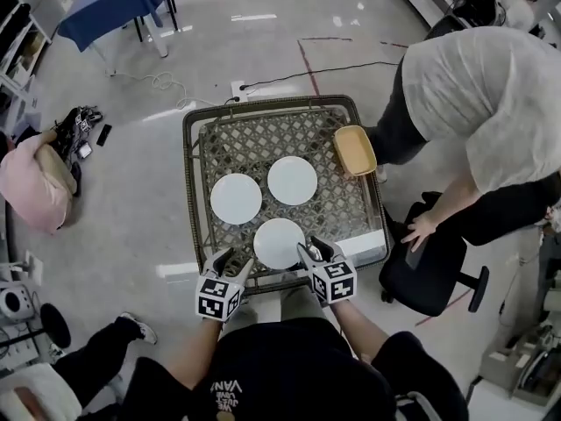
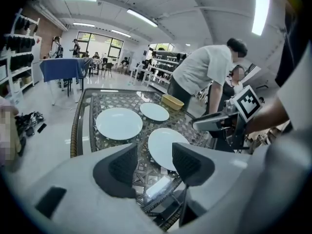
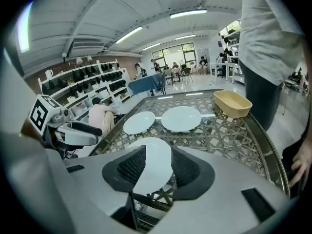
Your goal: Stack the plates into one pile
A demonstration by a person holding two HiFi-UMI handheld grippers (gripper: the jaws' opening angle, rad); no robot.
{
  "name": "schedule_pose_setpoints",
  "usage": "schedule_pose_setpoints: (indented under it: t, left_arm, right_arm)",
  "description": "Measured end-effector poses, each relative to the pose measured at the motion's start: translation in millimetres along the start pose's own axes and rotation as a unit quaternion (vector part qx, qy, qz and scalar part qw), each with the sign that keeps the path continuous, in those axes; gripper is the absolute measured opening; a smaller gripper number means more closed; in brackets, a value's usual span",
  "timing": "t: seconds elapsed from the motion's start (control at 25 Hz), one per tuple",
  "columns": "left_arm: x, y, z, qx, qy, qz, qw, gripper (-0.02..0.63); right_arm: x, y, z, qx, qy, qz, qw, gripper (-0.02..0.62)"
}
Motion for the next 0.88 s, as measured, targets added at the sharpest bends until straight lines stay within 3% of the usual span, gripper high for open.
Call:
schedule_pose_setpoints:
  t: [0.4, 0.68, 0.88]
  left_arm:
    - [18, 1, 68, 0.018, 0.099, -0.075, 0.9922, 0.243]
    - [21, -12, 86, 0.044, 0.142, -0.086, 0.9852, 0.249]
    - [20, -14, 89, 0.052, 0.147, -0.108, 0.9819, 0.255]
  right_arm:
    - [11, -24, 59, -0.019, 0.089, -0.009, 0.996, 0.186]
    - [17, -20, 73, -0.037, 0.124, -0.004, 0.992, 0.189]
    - [16, -17, 76, -0.039, 0.126, 0.014, 0.991, 0.192]
Point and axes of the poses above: the fingertips, and each gripper's own axes: z forward along the fingers, y to its left, x out of its underside, the point moved 4 cm from there along -z, backward along the fingers, and after that the axes turned 11 degrees about y, right-handed, at the moved point
